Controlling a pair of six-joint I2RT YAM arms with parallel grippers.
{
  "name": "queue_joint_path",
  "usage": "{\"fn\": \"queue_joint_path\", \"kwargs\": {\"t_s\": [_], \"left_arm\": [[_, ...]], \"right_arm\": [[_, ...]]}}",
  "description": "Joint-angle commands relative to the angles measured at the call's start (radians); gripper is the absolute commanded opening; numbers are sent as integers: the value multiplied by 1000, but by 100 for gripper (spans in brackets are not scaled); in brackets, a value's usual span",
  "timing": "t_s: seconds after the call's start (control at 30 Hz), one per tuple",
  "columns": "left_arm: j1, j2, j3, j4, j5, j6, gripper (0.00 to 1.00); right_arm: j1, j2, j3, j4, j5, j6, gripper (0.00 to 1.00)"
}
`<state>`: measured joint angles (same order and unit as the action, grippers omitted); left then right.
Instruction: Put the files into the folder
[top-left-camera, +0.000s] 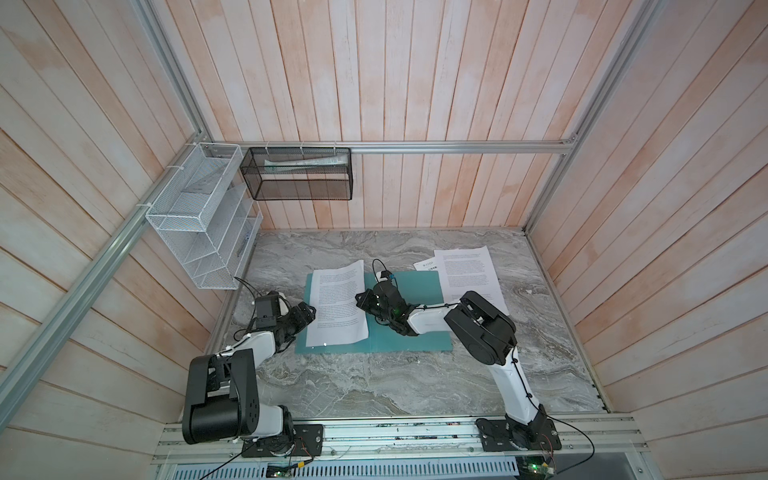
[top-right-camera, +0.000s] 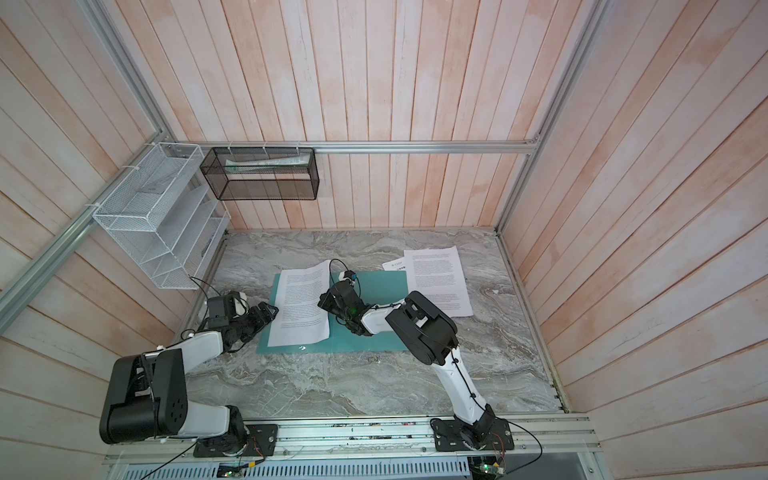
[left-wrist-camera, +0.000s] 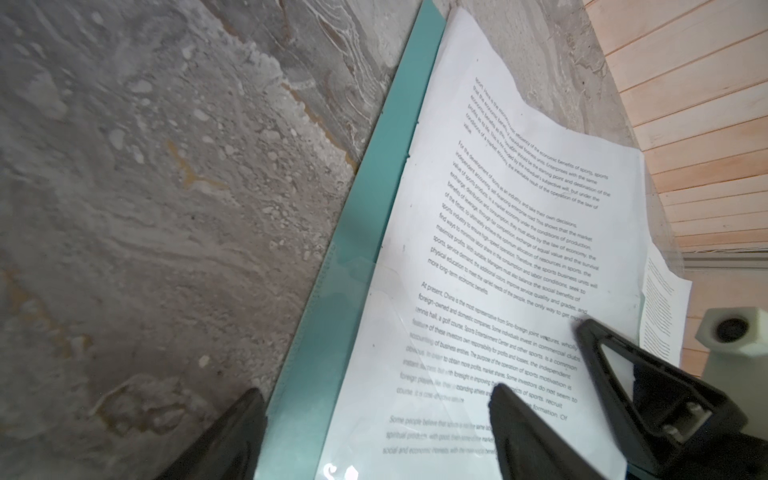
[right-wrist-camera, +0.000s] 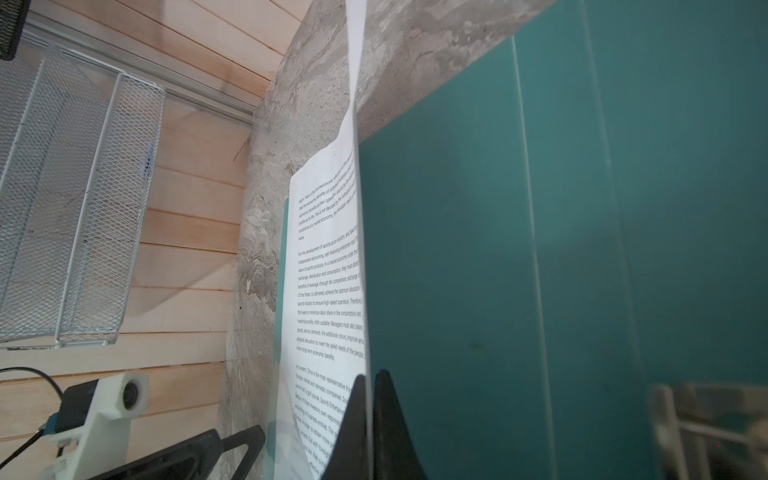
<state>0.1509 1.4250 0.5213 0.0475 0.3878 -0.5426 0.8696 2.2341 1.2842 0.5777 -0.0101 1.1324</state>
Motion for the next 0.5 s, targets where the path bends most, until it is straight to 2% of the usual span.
{"fn": "queue_joint_path", "kwargs": {"t_s": [0.0,0.47], "left_arm": [[1,28,-32,-50,14,-5,86],[0,33,-33,-49,11,-5,86]], "right_arm": [[12,40,23,-34,16,28,0],[33,41,24,-29,8,78,0]]}}
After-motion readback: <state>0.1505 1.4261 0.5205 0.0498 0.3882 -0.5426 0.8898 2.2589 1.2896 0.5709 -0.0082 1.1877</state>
